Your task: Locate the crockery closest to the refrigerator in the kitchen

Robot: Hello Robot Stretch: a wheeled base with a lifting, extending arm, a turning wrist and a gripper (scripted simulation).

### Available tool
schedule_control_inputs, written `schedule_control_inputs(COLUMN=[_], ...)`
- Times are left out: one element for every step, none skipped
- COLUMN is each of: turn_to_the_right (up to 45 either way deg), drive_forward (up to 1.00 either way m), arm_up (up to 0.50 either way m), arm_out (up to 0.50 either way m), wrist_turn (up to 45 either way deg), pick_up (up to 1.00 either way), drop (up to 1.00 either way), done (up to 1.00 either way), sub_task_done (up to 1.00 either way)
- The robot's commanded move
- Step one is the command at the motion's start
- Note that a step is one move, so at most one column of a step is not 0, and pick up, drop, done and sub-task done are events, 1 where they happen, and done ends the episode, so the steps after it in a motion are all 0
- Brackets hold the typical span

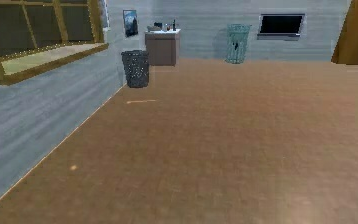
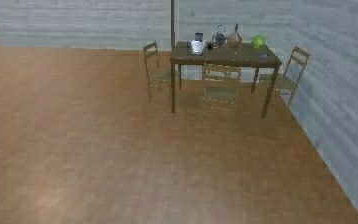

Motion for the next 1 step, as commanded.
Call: schedule_control_inputs(turn_to_the_right=[0.0], drive_forward=[1.00], arm_up=[0.00], arm_out=[0.00], wrist_turn=[0.0], pick_up=[0.00], drop=[0.00], done=[0.00], sub_task_done=[0.00])
